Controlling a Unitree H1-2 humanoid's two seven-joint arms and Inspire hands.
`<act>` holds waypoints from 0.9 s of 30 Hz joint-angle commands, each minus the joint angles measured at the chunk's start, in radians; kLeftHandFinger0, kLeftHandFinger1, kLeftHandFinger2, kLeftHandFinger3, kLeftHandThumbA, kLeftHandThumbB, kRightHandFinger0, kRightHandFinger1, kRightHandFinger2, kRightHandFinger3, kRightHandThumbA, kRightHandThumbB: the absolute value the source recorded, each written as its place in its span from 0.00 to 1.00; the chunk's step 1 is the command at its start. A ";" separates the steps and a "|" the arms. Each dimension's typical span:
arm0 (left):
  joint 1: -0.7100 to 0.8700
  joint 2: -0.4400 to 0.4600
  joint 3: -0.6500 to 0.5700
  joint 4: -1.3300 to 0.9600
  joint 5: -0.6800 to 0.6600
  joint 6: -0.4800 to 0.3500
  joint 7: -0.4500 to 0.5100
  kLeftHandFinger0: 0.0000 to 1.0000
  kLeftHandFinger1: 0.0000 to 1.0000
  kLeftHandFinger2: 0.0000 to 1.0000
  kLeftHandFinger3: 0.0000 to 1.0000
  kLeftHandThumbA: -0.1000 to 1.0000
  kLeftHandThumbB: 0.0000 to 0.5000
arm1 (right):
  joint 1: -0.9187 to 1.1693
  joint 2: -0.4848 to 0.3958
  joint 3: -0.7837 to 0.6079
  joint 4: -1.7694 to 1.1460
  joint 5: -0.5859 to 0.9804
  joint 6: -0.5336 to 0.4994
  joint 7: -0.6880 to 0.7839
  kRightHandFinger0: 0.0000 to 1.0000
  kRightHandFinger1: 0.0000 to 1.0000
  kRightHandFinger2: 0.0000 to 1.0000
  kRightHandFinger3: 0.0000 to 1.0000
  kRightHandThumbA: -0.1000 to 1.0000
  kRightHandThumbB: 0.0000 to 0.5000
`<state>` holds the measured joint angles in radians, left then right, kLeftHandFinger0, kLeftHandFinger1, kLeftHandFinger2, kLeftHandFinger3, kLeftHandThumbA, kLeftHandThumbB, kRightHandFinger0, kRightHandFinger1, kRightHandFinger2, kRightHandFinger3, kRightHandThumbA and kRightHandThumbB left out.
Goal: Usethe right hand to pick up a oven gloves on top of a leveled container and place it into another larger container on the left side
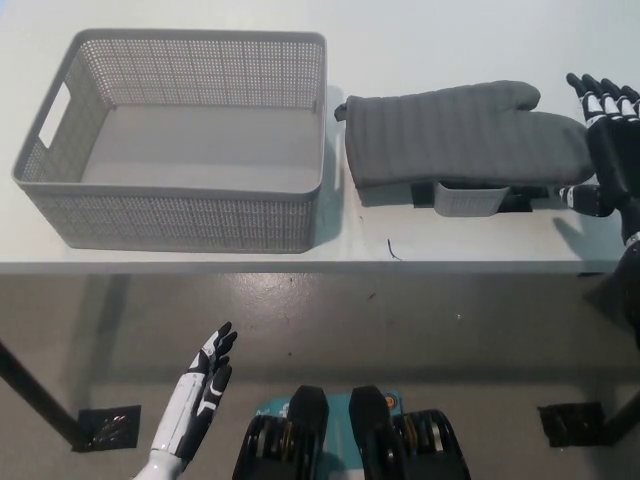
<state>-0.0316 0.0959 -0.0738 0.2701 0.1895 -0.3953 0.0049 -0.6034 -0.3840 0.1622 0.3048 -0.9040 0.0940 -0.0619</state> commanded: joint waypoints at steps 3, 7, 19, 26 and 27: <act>-0.011 0.001 0.004 -0.027 0.004 -0.036 0.016 1.00 1.00 1.00 1.00 1.00 0.26 | -0.081 0.006 0.032 0.026 -0.020 0.026 -0.050 1.00 1.00 1.00 1.00 1.00 0.57; -0.012 0.000 0.006 -0.029 -0.011 -0.034 0.008 1.00 1.00 1.00 1.00 1.00 0.26 | -0.084 0.014 0.038 0.044 -0.006 0.017 -0.058 1.00 1.00 1.00 1.00 1.00 0.57; -0.007 -0.002 0.005 -0.025 -0.011 -0.041 0.010 1.00 1.00 1.00 1.00 1.00 0.28 | -0.162 0.046 0.064 0.193 0.007 0.012 -0.082 1.00 1.00 1.00 1.00 1.00 0.70; -0.012 -0.001 0.006 -0.016 0.000 -0.055 0.017 1.00 1.00 1.00 1.00 1.00 0.24 | -0.224 0.057 0.098 0.358 0.019 0.012 -0.110 1.00 1.00 1.00 1.00 1.00 0.69; -0.015 0.001 0.007 -0.019 -0.004 -0.052 0.014 1.00 1.00 1.00 1.00 1.00 0.26 | -0.231 0.059 0.099 0.372 0.022 0.012 -0.115 1.00 1.00 1.00 1.00 1.00 0.70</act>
<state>-0.0313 0.0947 -0.0718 0.2704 0.1863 -0.4017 0.0048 -0.7479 -0.3304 0.2535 0.6333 -0.9000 0.1035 -0.1106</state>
